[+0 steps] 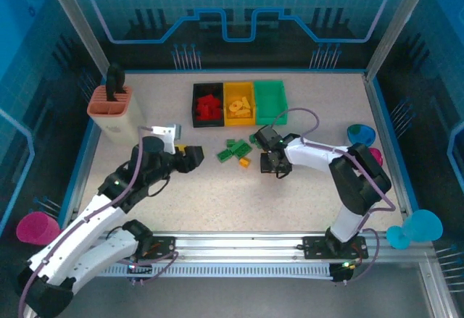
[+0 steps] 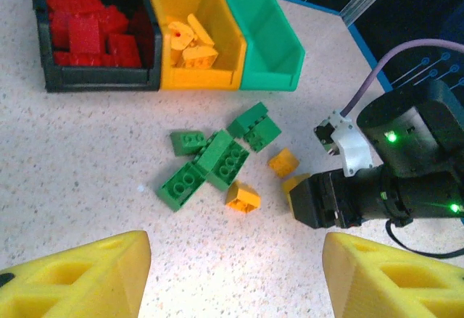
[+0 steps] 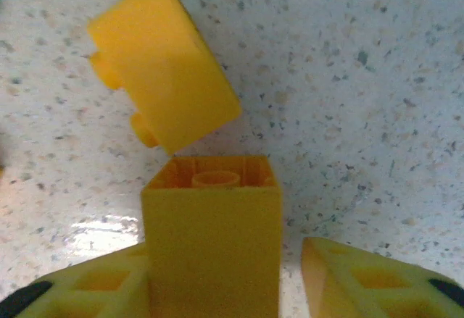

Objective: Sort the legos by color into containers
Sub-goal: Pick up the lego from the center of the table, then place the lego in the container.

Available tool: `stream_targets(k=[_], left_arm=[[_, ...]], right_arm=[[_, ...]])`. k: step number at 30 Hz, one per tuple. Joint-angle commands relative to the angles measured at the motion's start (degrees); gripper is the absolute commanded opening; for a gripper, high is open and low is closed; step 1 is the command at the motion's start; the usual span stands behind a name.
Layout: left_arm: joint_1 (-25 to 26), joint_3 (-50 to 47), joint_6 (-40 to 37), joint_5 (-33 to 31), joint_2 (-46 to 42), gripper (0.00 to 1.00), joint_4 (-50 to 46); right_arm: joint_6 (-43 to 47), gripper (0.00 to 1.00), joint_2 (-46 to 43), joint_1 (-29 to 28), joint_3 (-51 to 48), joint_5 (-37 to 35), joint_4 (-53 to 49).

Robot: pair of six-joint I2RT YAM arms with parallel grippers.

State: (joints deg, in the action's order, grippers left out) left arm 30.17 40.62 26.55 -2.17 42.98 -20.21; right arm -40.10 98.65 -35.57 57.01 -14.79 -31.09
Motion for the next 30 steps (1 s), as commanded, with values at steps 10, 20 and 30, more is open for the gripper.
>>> stream_targets(k=[10,20,30], left_arm=[[0.4,-3.0,1.4,-1.4,-2.7,0.65,-2.8],[1.5,-4.7,3.0,-0.7,-4.4,0.64,-6.2],[8.9,-9.3,8.7,-4.1,-8.9,0.62,-8.0]], right_arm=[[-0.6,0.34,-1.0,-2.9,5.6,-6.7,-6.5],[8.5,0.37,-0.9,-2.5,25.0,-8.5,-12.3],[15.7,0.37,18.2,1.0,52.8,-2.7,-17.3]])
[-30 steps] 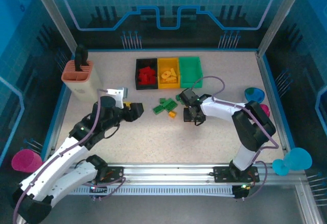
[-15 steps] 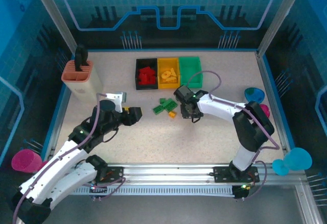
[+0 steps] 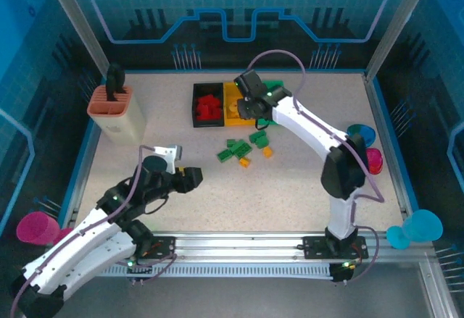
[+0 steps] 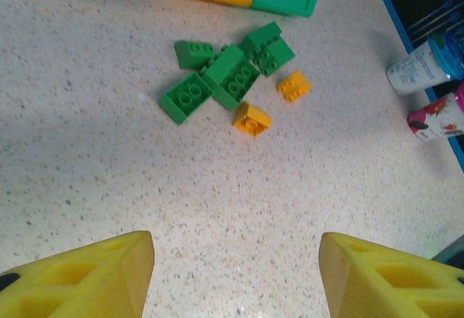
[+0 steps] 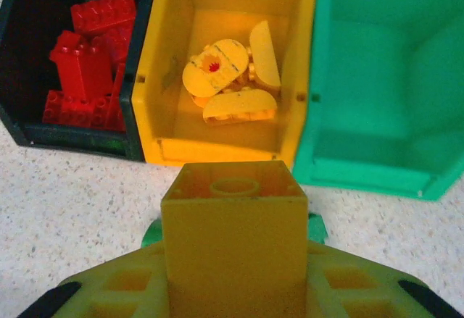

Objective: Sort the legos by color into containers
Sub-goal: Place the lego in the container.

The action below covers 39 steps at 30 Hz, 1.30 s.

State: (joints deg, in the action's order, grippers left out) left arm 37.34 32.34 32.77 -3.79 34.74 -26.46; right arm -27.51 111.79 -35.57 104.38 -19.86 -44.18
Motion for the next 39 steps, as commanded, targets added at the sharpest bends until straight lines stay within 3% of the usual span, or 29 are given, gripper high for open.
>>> stream_targets(k=[1,10,18,20,22,32,39], left_arm=[[3.0,-1.1,2.9,-3.2,-0.9,0.62,-2.2],[10.1,-2.0,5.8,-8.9,-2.9,0.62,-4.6],[12.8,-2.2,6.7,-11.6,-3.6,0.62,-4.5],[13.1,-2.0,6.4,-12.0,-3.6,0.62,-4.7],[13.2,-1.6,6.1,-12.5,-3.6,0.62,-4.8],[15.2,2.6,2.4,-13.8,3.0,0.62,-4.3],[19.1,7.1,-0.3,-11.6,16.2,0.66,1.1]], right_arm=[[3.6,0.37,7.7,1.3,9.1,2.5,-5.5],[4.2,0.38,26.2,2.9,31.6,4.6,-11.5],[1.3,0.45,31.1,4.1,35.4,10.9,-9.5],[1.2,0.51,30.9,4.1,35.3,12.1,-9.0],[1.1,0.61,30.2,4.1,35.3,13.0,-9.0],[1.5,0.63,14.6,3.5,26.0,13.4,-4.5],[1.1,0.72,-3.1,2.4,6.8,13.0,5.1]])
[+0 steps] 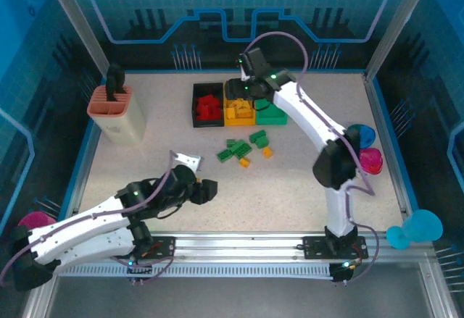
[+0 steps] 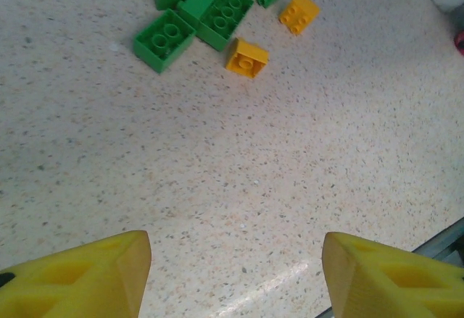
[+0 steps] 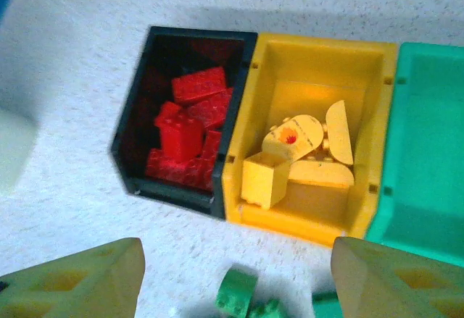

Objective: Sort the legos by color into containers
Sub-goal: Place the lego in the container, then pick up the lego from the center of the table.

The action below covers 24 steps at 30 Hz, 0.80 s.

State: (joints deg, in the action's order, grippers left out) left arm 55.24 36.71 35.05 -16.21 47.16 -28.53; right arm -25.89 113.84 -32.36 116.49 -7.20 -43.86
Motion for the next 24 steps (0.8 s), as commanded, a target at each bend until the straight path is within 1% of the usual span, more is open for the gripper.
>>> stream_targets(k=[1,6,12,15,19,24], left_arm=[[1.6,3.6,-2.9,1.5,6.3,0.66,3.8],[2.8,9.1,-4.0,3.8,19.3,0.70,5.7],[2.6,18.1,-5.2,3.1,35.9,0.73,3.8],[1.4,21.2,-5.3,3.6,41.7,0.74,4.0],[-1.9,23.2,-5.1,7.0,47.7,0.74,6.3],[-3.9,28.5,-6.4,7.2,55.9,0.74,5.7]], right_arm=[[-0.6,0.72,-8.1,-0.8,-8.8,0.5,6.3],[-1.5,0.76,-19.5,-0.8,-23.2,-0.5,11.9],[-1.9,0.78,-29.3,-0.6,-37.6,-2.3,15.3],[-2.8,0.78,-33.3,-0.3,-43.9,-2.6,16.6],[-4.5,0.78,-37.9,0.2,-51.9,-2.7,18.8],[-6.5,0.78,-41.2,0.5,-58.3,-2.5,20.7]])
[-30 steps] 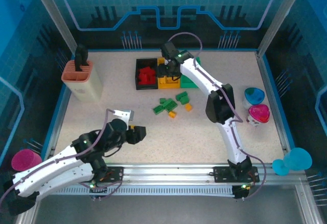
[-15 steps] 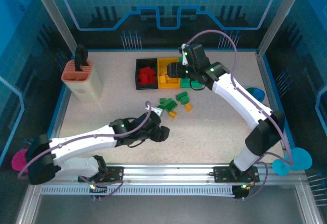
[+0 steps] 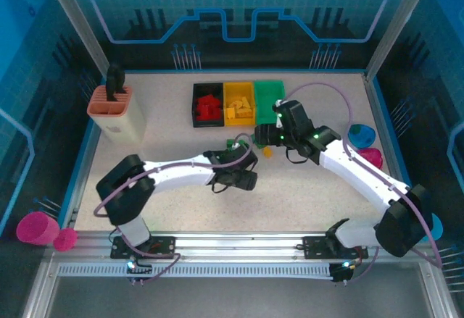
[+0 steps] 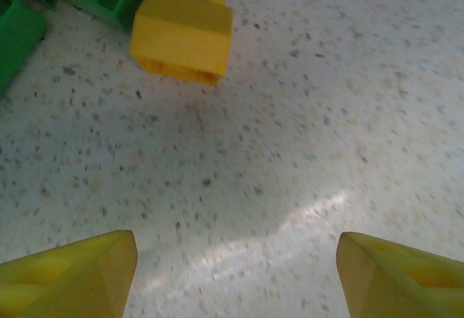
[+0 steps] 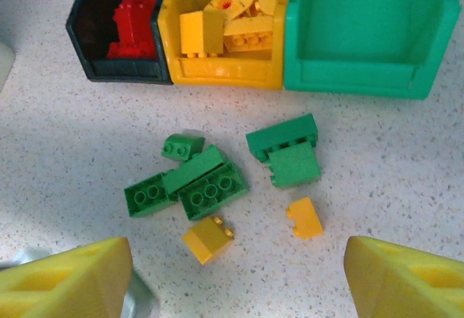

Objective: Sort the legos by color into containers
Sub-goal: Pick up the lego from the center of the table.

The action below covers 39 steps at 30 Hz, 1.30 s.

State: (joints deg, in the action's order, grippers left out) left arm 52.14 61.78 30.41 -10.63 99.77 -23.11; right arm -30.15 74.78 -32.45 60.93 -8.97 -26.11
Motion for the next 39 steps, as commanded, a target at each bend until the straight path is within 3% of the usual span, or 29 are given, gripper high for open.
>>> stream_targets(k=[1,23,27,33,39], left_arm=[[-1.1,4.2,-1.9,1.6,4.5,0.74,0.2],[-4.8,16.8,-6.3,-2.7,16.5,0.65,-2.9],[-4.8,18.4,-6.6,-2.7,17.3,0.56,-3.7],[-4.4,18.8,-6.9,-3.4,17.0,0.35,-4.8],[-1.7,19.2,-7.0,-4.7,14.1,0.28,-6.9]], right_arm=[[-2.5,0.78,-2.5,0.7,-3.5,-0.7,3.2],[-5.8,0.78,-9.3,1.2,-14.5,-0.6,5.5],[-6.2,0.78,-9.9,1.2,-15.5,-0.6,5.7],[-6.3,0.78,-10.9,1.2,-16.4,-0.8,5.6],[-6.4,0.77,-12.1,1.3,-16.9,-1.4,4.8]])
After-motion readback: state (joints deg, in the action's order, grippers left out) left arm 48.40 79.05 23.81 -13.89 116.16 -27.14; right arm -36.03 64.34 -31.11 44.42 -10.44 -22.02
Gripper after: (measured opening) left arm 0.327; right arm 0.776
